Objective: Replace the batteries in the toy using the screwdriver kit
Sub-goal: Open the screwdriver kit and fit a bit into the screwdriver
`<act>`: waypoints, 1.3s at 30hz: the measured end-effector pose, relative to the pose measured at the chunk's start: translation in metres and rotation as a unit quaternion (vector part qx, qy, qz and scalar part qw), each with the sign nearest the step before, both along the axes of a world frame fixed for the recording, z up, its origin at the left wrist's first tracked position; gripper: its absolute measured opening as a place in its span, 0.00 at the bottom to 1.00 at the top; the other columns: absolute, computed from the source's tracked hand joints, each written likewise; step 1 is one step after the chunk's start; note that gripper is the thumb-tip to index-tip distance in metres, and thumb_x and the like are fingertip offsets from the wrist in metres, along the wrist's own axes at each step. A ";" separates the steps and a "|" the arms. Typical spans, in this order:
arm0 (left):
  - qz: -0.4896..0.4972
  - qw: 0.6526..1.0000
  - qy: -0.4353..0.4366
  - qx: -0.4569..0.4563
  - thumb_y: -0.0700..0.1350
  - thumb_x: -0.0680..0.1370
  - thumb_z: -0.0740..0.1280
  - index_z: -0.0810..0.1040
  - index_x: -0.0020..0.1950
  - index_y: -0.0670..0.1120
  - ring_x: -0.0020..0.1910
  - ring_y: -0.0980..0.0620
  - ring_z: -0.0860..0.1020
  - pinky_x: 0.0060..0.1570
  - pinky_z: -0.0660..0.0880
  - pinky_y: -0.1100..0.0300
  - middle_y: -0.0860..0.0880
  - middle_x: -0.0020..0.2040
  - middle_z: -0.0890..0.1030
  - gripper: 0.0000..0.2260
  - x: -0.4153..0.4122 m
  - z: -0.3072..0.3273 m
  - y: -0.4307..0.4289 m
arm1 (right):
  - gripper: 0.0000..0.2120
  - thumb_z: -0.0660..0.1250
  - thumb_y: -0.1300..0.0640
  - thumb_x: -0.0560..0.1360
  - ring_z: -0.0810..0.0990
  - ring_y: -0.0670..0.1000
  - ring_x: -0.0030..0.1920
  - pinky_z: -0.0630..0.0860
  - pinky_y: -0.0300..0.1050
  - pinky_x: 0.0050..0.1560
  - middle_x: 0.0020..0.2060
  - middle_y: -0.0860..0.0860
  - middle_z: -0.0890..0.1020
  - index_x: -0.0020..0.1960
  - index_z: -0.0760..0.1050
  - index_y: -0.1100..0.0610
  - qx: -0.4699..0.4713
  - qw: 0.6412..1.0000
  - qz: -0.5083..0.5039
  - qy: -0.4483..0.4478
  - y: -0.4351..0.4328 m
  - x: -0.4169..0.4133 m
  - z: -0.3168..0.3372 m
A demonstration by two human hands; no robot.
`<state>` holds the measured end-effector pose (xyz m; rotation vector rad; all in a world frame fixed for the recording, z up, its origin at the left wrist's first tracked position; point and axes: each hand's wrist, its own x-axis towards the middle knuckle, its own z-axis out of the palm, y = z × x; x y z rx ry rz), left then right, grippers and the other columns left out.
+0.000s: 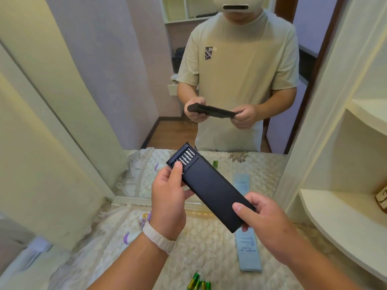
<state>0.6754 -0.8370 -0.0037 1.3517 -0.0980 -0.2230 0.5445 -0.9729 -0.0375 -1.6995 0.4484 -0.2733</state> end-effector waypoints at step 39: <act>-0.095 0.995 -0.032 0.021 0.34 0.80 0.63 0.73 0.65 0.46 0.49 0.46 0.84 0.39 0.81 0.54 0.45 0.52 0.85 0.15 -0.015 -0.047 0.006 | 0.02 0.66 0.66 0.77 0.83 0.47 0.38 0.76 0.36 0.37 0.36 0.50 0.84 0.47 0.77 0.63 0.112 0.982 0.131 0.078 -0.034 -0.015 -0.038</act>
